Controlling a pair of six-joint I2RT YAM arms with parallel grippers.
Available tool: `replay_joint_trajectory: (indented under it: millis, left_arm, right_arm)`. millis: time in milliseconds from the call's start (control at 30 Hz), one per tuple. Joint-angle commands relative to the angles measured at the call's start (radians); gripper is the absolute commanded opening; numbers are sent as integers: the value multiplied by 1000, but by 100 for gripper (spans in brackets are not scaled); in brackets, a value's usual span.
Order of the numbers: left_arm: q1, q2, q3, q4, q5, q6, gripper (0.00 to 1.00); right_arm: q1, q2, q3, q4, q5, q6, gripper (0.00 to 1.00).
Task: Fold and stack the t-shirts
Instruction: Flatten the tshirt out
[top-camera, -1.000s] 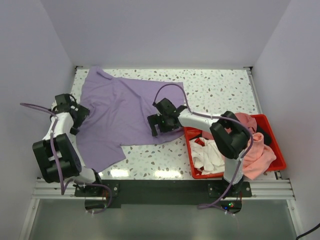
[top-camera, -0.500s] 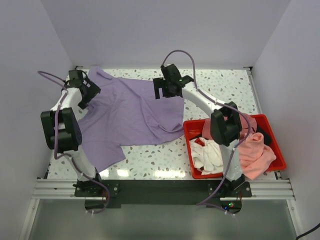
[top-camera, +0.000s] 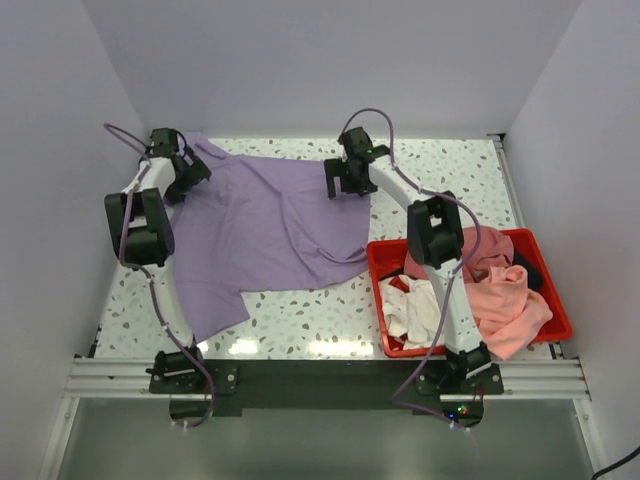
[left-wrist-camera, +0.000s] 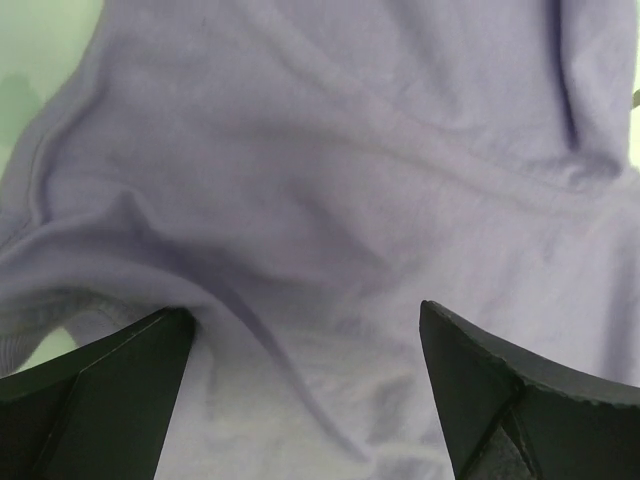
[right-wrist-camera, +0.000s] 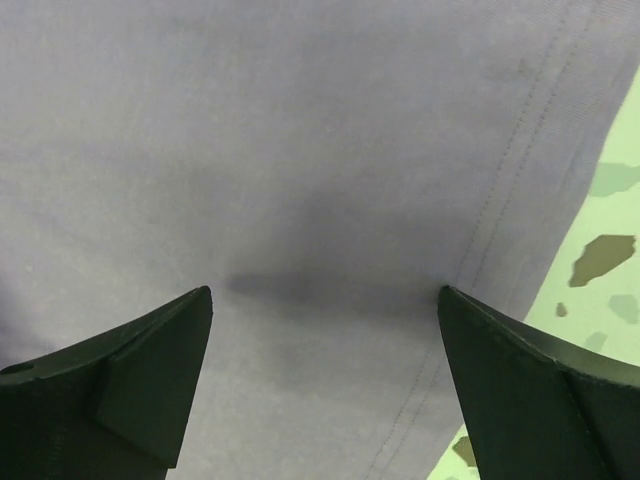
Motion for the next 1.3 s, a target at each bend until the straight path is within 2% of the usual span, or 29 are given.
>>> replay_joint_trajectory:
  millis: [0, 233, 533, 867, 1067, 1267]
  left_arm:
    - [-1, 81, 108, -5, 38, 64, 100]
    - [-1, 201, 273, -19, 83, 148, 100]
    - [13, 344, 452, -13, 136, 167, 100]
    - [83, 332, 432, 8, 127, 124, 100]
    - [99, 296, 393, -8, 107, 135, 100]
    - [96, 203, 412, -28, 126, 133, 100]
  right_arm:
    - [-64, 56, 29, -53, -78, 11, 99]
    - [-121, 147, 141, -94, -84, -19, 99]
    - [-138, 191, 181, 10, -123, -45, 99]
    - [-136, 243, 245, 179, -225, -13, 99]
    - [-136, 249, 285, 216, -216, -22, 99]
    - [-135, 136, 304, 190, -190, -80, 99]
